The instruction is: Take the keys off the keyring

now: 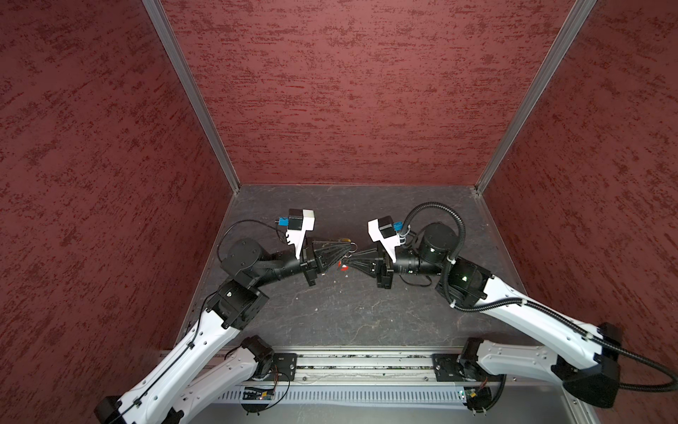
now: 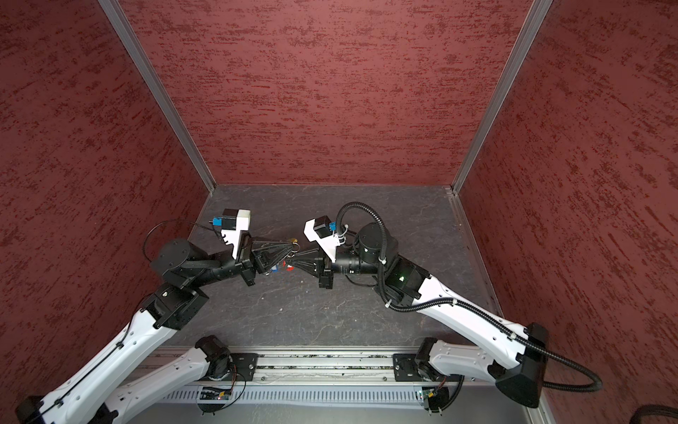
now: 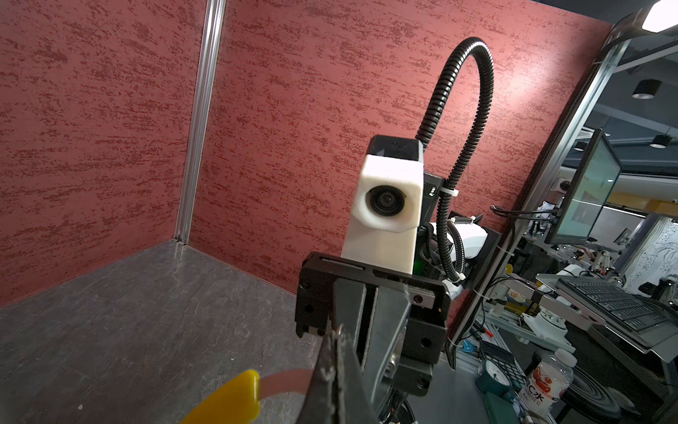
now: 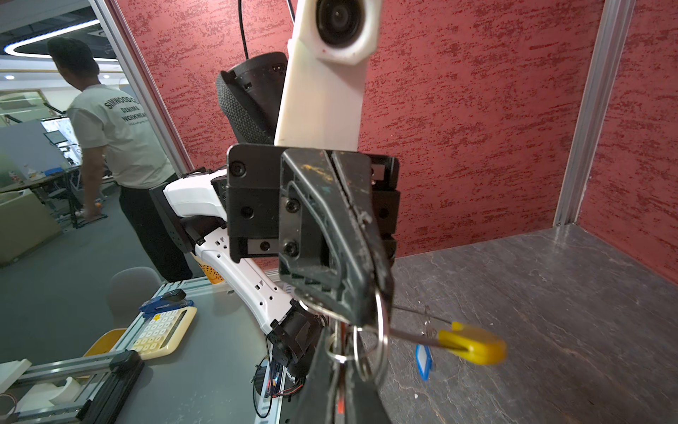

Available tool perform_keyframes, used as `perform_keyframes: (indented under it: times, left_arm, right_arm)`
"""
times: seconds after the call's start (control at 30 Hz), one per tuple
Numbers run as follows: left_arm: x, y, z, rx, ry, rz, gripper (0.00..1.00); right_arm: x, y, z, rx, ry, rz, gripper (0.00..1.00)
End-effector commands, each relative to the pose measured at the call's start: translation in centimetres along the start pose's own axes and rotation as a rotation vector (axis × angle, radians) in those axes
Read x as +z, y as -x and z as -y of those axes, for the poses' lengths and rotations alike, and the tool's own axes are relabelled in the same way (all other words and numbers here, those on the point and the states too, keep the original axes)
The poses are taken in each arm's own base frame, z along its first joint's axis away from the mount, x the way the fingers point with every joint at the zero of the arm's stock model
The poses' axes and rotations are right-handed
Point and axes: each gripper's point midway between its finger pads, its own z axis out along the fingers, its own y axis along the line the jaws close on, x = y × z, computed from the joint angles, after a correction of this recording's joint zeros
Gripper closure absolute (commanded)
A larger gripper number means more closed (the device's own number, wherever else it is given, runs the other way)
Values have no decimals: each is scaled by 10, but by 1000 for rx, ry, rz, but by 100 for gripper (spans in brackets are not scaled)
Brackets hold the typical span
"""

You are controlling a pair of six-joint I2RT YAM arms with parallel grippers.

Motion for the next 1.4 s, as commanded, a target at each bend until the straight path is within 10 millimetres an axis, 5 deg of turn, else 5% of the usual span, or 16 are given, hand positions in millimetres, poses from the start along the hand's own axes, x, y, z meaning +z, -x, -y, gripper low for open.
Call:
perform_keyframes:
  times: [0.0,0.63,0.97,1.37]
  left_arm:
    - [3,-4,-3,19,10,-9,100]
    - [6,-21,-8,66,59,-29,100]
    - [0,-22,-3,71,64,-8,100]
    - [-2,-29,-6,77,96,-3,100]
  right_arm:
    - [4,11,-14,-41,64,10,100]
    - [9,29,-18,-74,84,63,100]
    - [8,38,-4,-22,-8,96,100]
    - [-6,71,-28,0,85,227,100]
